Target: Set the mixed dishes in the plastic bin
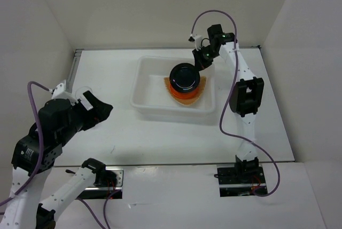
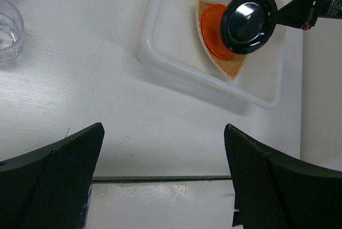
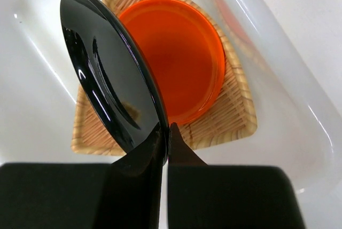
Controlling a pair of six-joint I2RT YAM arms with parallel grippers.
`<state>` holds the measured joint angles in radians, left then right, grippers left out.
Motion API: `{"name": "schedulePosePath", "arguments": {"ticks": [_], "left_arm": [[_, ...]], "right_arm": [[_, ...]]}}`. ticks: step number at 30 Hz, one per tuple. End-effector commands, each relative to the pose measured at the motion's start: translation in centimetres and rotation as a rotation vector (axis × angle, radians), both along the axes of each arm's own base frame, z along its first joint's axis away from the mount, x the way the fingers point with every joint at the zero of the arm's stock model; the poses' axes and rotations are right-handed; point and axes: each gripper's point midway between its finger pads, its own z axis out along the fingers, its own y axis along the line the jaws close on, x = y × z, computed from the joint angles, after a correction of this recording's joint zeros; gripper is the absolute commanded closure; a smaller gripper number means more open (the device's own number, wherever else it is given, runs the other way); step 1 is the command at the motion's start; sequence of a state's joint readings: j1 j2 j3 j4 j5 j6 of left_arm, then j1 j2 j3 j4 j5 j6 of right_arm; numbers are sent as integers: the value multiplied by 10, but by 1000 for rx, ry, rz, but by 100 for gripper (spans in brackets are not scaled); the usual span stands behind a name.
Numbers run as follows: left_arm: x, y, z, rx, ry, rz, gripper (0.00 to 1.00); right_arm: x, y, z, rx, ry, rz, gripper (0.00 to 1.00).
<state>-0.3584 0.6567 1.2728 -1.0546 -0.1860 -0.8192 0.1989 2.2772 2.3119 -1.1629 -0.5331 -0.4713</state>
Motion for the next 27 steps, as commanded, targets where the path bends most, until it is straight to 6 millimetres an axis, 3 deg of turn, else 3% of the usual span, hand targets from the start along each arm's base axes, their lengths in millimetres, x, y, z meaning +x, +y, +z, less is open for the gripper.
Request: {"name": "schedulePosePath", "arguments": {"ticks": [1,7,10,13,14,17,20,21,23,24,26,27], "left_arm": [[-10,14,7,10,2,62,1],[-15,18,4,36,29,66,1],[-15,18,4,36,29,66,1],[-14,22,4,51,35,85,1],[-15,23,2,55,43,85,1],[-16,27,4,60,30,103,1],[-16,34,2,71,25,140,1],[-18,37,4,72,11,152,1],[-14,46,3,97,2,199,1],[-13,49,4,105,-2,214,1],[-11,56,6,131,-18,248,1],[-7,55,1,143,6,246,1]], "right_arm": [[17,7,-5,-19,-54,0,100],[15,8,-30,-46,-11,-8,92],[18,7,-30,-52,-21,-12,88],[15,5,-36,-64,-5,-16,74],[13,4,-34,-64,-5,-16,60],[11,4,-29,-64,-7,-16,35],[12,0,-1,-68,-67,-36,31],[12,-7,21,-65,-113,-53,28],[7,-16,43,-54,-143,-79,26],[-1,-25,72,-42,-198,-96,26],[-17,-40,79,-45,-189,-142,26],[-26,-54,114,-21,-277,-182,24]]}}
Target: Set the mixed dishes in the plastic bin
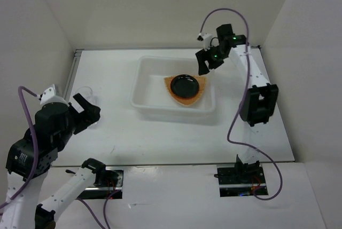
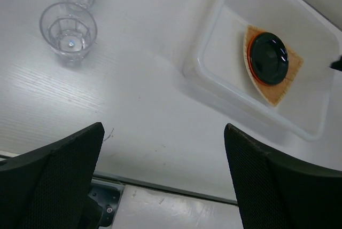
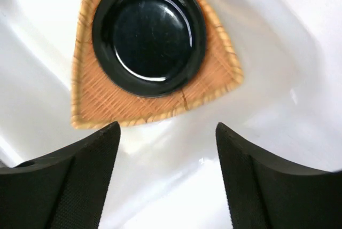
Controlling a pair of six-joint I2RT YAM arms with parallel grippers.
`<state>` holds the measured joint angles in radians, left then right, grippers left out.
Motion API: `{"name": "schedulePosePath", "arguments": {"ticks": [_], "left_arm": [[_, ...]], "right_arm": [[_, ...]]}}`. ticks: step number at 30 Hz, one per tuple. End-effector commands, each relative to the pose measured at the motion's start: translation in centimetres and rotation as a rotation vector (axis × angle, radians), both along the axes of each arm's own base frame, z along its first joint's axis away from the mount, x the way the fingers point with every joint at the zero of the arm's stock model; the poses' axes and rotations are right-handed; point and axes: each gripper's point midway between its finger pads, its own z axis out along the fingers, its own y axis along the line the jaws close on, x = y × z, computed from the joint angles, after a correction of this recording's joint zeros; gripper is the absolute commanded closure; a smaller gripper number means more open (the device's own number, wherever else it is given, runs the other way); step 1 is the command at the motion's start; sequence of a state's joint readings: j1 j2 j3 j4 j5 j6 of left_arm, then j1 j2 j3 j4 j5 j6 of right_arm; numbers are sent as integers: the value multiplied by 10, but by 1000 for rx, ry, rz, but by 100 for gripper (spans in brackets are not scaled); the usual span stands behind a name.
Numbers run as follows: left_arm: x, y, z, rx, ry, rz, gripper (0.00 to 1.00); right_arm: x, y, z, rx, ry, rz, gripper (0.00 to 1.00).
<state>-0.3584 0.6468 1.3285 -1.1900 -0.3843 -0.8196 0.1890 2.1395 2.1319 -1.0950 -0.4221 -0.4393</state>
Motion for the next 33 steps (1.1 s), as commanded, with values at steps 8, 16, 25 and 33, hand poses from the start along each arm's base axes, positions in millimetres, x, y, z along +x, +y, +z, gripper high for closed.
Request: {"name": "schedulePosePath", "arguments": {"ticks": [8,16,25,33], "left_arm": [[46,7,-75,128,301,184,1],[104,48,-106,-5,373,279,1],[165,49,-158,-79,475,110,1],[167,69,-170,-13,500,153,1]], "right_arm": [[-131,-97,87,-33,-303,-303,11],[-187,-142,53,-8,-244,-517,11],[-182,-141,53,5,-263,-520,11],[-183,-144,50,-3,-258,-522,11]]}}
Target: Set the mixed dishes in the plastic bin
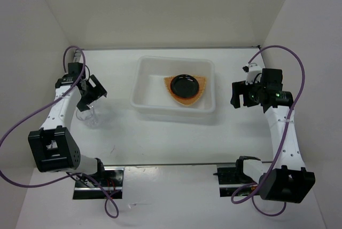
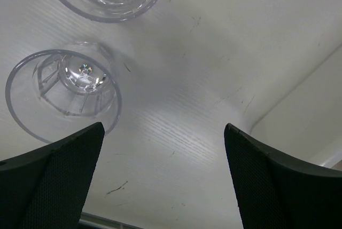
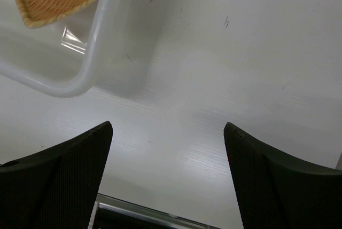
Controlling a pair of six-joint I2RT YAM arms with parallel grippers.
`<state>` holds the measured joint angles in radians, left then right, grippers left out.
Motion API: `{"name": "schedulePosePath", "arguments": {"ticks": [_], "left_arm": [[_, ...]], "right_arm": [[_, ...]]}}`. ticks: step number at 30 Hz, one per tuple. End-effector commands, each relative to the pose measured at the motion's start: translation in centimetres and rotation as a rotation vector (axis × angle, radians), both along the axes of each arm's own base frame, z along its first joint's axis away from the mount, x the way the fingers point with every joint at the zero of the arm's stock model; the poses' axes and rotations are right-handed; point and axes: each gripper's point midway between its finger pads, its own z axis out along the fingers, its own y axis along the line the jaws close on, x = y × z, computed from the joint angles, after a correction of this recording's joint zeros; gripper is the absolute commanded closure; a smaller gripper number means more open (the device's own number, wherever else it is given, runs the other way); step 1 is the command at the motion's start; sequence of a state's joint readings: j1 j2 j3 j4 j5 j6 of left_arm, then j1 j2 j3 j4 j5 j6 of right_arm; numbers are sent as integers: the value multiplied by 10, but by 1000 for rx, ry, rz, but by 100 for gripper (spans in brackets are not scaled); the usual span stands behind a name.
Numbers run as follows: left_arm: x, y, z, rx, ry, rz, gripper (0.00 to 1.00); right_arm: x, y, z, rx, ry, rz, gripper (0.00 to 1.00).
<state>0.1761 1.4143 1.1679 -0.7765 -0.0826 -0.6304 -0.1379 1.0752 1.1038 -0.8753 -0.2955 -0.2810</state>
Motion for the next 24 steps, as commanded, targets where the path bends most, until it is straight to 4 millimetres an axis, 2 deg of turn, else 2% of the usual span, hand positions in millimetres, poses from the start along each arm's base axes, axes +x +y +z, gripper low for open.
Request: {"name": "schedulePosePath", "arguments": {"ticks": [1,6,11,16,19,22,23,24], "left_arm": [[10,6,4,43,-42,-35,1],[1,10,-23,43,0,-20,1],[1,22,-30,45,10,6,1],[3,19,-47,-15,35,-10,14],[2,15,-59,-40,63,-31,26],[5,14,-61,-46,61,-44,45],[5,14,-61,-46,61,-44,55],[5,14,-61,-46,61,-44,78]], "right_arm": [[7,-1,9,-1,-57,-2,11],[7,-1,9,-1,-57,-2,11],[7,-4,9,-1,-57,-11,11],[7,-5,10,5,-58,-14,11],[7,-5,10,5,-58,-14,10],[7,-5,10,5,-58,-14,10],[7,-5,10,5,-58,-14,10],[7,-5,10,5,-58,-14,10]]}}
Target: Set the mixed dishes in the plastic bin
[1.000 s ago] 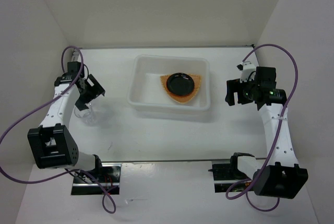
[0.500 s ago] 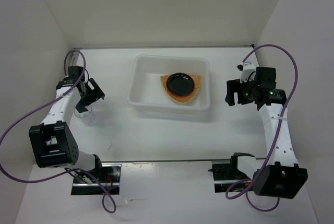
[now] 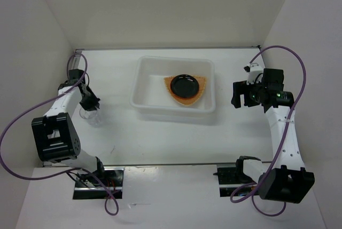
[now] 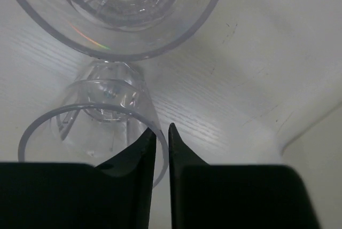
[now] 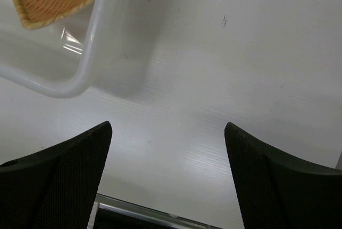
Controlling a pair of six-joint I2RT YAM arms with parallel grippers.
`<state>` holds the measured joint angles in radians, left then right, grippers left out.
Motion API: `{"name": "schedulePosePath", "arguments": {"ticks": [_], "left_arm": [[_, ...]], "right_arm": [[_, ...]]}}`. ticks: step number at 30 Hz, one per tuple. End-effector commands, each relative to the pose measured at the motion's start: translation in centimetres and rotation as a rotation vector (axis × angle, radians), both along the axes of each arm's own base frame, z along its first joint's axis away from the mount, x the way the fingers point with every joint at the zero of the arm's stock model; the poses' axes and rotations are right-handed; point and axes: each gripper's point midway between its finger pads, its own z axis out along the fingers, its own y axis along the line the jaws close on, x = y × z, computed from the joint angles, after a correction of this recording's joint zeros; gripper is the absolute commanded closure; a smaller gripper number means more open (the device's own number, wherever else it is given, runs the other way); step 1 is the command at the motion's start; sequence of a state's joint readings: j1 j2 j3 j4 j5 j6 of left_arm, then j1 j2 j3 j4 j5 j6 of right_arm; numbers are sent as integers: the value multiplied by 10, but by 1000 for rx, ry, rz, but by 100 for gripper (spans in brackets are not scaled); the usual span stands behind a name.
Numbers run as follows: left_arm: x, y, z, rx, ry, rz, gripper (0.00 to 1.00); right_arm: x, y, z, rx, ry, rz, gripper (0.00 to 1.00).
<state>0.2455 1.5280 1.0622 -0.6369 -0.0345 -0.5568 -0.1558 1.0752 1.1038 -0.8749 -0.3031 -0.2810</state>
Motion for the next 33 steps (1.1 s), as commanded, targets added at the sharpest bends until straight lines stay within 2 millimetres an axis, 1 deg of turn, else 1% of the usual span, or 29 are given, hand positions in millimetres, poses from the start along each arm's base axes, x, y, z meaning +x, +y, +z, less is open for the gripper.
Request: {"name": "schedulePosePath", "arguments": {"ticks": [1,2,3,5,7,9,10,12,13,14,15,16,17,18,19,20,21,22,23,24,25,26,27,28,29,30,31,32,33], "left_arm": [[5,-3,-3,-18,-17,-25,87],[2,-3,-4,-21,-8,-25,95],[2,-3,-4,-21,-8,-25,100],[4,-5,1,-34,-27,14,100],[14,-11,27,-66,-114,25,100],[19,-17,65,-98,-232,72,100],[25,-23,86,-134,-293,68,100],[37,-35,118,-197,-395,75,100],[41,-52,141,-243,-468,33,100],[47,-56,162,-269,-534,25,100],[58,-65,189,-310,-636,8,100],[61,-73,208,-355,-696,-21,100],[64,-85,242,-371,-777,-65,100],[67,-91,265,-367,-837,-97,100],[77,-98,274,-380,-844,-124,100],[79,-113,284,-377,-842,-184,100],[83,-124,323,-332,-918,-284,100],[101,-131,315,-306,-881,-319,100],[103,-141,306,-277,-815,-349,100],[106,-167,305,-257,-784,-426,100],[127,-178,310,-194,-780,-496,100],[127,-186,293,-165,-691,-519,100],[128,-209,288,-156,-658,-579,100],[146,-220,257,-121,-576,-615,100],[146,-224,273,-76,-583,-623,100],[147,-244,268,-63,-560,-666,100],[160,-253,239,-54,-497,-671,100],[163,-254,227,-54,-463,-671,100],[173,-256,207,-34,-419,-652,100]], "right_arm": [[6,-1,6,1,-47,-1,10],[8,-1,7,-1,-56,-1,10],[8,-1,7,-1,-56,-1,10],[8,-1,7,-1,-56,-1,10],[8,-1,7,-1,-56,-1,10],[8,-1,7,-1,-56,-1,10],[8,-1,7,-1,-56,-1,10],[8,-3,7,-7,-55,-8,10],[8,-3,7,-7,-55,-8,10],[8,-3,7,-7,-55,-8,10],[8,-3,7,-7,-55,-8,10],[8,-3,7,-7,-55,-8,10],[8,-3,7,-7,-55,-8,10],[8,-3,7,-7,-55,-8,10],[8,-3,7,-7,-55,-8,10],[8,-3,7,-7,-55,-8,10],[8,-3,7,-7,-55,-8,10],[10,-3,8,-9,-64,-8,10],[8,-3,5,-7,-55,-8,10],[8,-3,4,-7,-55,-8,10],[10,-3,6,-9,-64,-8,10],[10,-3,6,-9,-64,-8,10],[10,-3,6,-9,-64,-8,10],[10,-3,6,-9,-64,-8,10],[10,-3,6,-9,-64,-8,10],[10,-3,6,-9,-64,-8,10],[10,-3,6,-9,-64,-8,10],[12,-4,7,-10,-73,-8,10],[12,-4,7,-10,-74,-8,10]]}}
